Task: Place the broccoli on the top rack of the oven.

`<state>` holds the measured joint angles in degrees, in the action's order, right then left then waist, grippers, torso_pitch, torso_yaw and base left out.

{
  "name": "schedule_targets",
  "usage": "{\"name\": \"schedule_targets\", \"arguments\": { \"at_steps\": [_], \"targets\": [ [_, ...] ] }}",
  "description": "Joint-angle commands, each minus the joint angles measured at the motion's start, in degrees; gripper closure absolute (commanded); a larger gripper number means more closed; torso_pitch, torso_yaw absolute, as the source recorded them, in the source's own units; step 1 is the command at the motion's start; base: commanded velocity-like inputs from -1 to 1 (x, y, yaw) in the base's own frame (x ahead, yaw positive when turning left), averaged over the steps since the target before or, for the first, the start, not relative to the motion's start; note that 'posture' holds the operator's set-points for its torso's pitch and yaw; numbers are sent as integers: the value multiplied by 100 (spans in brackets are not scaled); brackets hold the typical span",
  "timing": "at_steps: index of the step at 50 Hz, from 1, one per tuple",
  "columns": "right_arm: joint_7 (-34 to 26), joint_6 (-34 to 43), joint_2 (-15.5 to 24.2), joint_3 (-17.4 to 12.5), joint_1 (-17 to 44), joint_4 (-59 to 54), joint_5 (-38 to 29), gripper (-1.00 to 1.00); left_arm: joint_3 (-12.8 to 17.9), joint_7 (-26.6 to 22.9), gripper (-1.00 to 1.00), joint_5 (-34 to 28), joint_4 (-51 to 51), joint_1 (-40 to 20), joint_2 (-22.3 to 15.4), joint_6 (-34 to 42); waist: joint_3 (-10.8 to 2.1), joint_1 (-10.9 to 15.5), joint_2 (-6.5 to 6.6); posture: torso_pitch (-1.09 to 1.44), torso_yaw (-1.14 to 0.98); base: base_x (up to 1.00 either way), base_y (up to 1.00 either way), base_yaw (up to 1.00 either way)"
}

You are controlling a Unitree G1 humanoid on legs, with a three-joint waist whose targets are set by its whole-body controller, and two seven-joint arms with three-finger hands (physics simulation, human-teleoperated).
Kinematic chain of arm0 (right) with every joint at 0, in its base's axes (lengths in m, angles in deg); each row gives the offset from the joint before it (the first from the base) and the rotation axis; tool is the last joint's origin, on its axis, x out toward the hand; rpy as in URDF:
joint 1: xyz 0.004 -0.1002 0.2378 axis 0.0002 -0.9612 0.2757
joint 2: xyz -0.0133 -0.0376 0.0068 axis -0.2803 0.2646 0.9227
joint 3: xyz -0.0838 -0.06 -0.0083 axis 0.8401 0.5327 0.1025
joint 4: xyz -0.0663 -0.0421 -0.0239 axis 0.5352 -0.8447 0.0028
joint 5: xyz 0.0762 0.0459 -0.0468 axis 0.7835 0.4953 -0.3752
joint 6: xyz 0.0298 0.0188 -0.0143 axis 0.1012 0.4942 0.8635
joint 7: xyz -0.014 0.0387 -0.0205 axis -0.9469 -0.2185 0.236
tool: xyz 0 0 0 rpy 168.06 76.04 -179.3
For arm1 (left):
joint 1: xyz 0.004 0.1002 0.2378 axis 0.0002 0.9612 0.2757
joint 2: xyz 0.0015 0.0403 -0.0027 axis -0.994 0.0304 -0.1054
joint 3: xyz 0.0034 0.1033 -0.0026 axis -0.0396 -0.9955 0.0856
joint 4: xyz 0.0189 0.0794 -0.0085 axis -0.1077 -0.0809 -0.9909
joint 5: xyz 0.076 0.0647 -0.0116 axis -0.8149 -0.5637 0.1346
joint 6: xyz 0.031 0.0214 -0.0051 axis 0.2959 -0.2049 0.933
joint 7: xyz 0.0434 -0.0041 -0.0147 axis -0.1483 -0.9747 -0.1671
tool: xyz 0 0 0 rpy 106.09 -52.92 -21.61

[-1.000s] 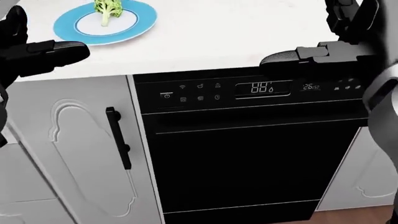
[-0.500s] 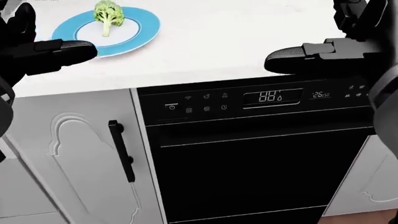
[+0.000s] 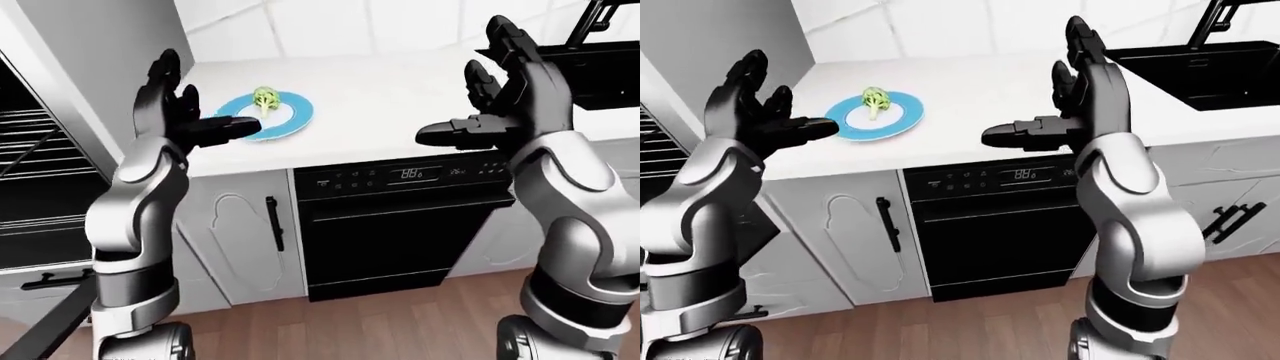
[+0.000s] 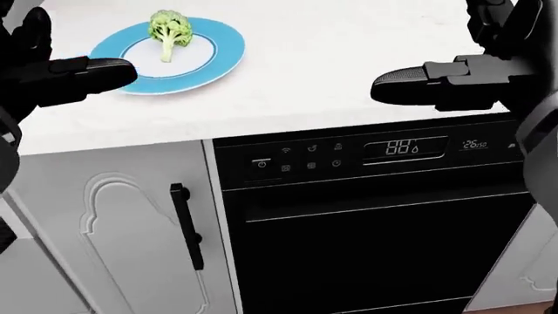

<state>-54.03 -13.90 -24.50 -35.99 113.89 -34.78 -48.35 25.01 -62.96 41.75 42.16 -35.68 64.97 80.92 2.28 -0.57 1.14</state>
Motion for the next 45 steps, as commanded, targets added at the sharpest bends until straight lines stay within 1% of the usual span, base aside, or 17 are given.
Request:
{"name": "schedule_targets", "arguments": {
  "at_steps": [1,3,4,6,14,17,18,20,26,28,30,31,32,36,39,43,45],
  "targets": [
    [-12,-160,28,-4,151,111,20,-100,87,8,-100,-31,149,-145,-91,-176,-115,18,20,0,0,7,19,0],
    [3,-133,24,-2,157,131,27,-100,98,16,-100,-22,166,-154,-94,-151,-228,-5,438,0,0,6,18,0],
    [-5,-152,23,2,149,120,27,-100,103,12,-100,-20,160,-150,-97,-159,-232,19,246,0,0,7,18,0],
    [1,-129,28,-11,157,132,38,-100,106,16,-100,-17,158,-149,-99,-156,-144,35,262,0,0,7,18,0],
    [-8,-146,30,11,125,139,38,-100,108,18,-100,-13,155,-147,-109,-160,-122,67,-178,0,0,8,15,0],
    [-9,-136,21,21,140,131,31,-100,104,12,-100,-18,120,-160,-108,-185,-195,92,-593,0,0,7,14,0],
    [-12,-135,22,16,141,131,31,-100,106,12,-100,-17,123,-156,-109,-185,-162,48,-362,0,0,6,13,0],
    [-15,-134,25,8,137,139,29,-100,110,21,-100,-5,156,-153,-111,-158,-177,70,-457,0,0,7,14,0],
    [-38,-145,23,16,128,123,13,-100,111,32,-100,11,178,-167,-110,-126,-95,52,-144,0,0,8,14,0],
    [-39,-143,25,10,130,128,13,-100,109,37,-100,12,185,-158,-108,-124,-110,17,87,0,0,8,14,0],
    [-37,-145,21,12,131,128,9,-100,100,26,-100,2,163,-154,-105,-151,-234,10,530,0,0,7,13,0],
    [-37,-144,19,18,130,127,5,-100,109,22,-100,6,150,-164,-112,-154,-152,50,214,0,0,6,9,0],
    [-38,-154,15,30,127,118,-5,-100,111,18,-100,4,143,-162,-115,-164,-164,23,334,0,0,8,6,0],
    [-47,-124,18,20,131,149,-8,-100,114,48,-100,22,171,-164,-107,-130,-210,66,167,0,0,9,6,0],
    [-56,-138,13,24,120,148,-17,-100,113,49,-100,22,164,-161,-114,-134,-105,77,0,0,0,16,5,0],
    [-61,-128,13,12,125,156,-13,-100,105,43,-100,21,165,-151,-108,-141,-57,124,-297,0,0,22,4,0],
    [-70,-150,11,18,122,133,-20,-100,106,47,-100,21,167,-152,-109,-134,-144,139,-619,0,0,23,6,0]
  ]
}}
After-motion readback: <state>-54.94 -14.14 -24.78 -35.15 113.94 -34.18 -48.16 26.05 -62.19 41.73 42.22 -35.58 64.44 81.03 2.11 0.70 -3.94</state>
